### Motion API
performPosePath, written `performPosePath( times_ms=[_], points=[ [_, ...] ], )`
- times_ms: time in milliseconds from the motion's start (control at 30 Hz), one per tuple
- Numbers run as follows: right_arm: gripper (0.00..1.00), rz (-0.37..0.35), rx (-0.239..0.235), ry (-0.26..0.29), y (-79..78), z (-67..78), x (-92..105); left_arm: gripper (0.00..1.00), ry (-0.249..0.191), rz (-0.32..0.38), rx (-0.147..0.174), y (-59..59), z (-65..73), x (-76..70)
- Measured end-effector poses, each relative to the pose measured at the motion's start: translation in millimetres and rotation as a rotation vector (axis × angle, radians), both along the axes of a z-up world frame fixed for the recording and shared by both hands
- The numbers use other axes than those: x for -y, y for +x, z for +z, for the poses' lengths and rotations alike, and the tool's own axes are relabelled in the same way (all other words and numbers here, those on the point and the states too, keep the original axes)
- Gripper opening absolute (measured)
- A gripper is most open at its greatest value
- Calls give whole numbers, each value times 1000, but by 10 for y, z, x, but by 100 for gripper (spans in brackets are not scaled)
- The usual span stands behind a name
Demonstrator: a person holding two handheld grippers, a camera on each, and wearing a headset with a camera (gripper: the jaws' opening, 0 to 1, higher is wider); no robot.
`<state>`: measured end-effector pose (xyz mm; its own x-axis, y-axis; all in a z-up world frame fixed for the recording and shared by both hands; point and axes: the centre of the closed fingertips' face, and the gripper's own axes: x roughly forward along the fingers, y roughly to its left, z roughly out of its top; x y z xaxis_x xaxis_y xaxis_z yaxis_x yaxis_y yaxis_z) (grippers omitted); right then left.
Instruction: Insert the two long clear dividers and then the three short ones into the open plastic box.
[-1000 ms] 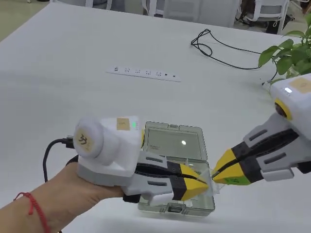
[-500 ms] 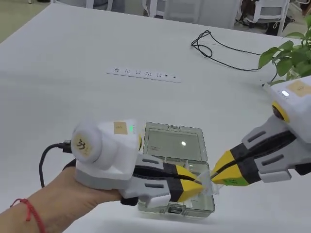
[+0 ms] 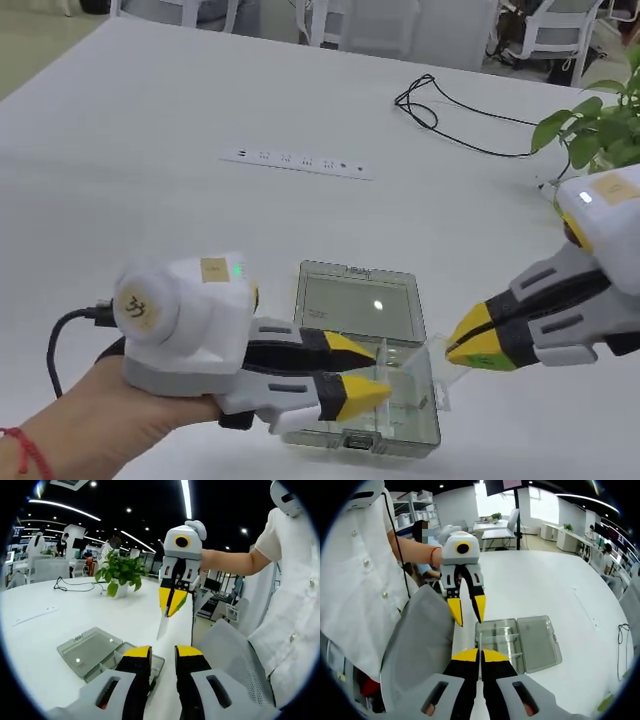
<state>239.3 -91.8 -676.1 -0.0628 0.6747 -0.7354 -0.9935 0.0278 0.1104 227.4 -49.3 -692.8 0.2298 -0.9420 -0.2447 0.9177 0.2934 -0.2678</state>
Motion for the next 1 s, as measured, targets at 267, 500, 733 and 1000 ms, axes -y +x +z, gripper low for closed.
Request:
performPosePath(
  times_ms=[267,500,733,1000],
  points=[
    [3,-28,19,-44,149,-137,52,33,33,56,-17,21,-128,-149],
    [3,-18,36,-101,243,-383,100,46,60,102,-31,47,-249,-293],
    [3,1,37,-144,270,-570,102,59,85,140,-56,54,-384,-440],
    [3,37,44,-193,291,-772,96,79,95,171,-50,52,-450,-518]
  ],
)
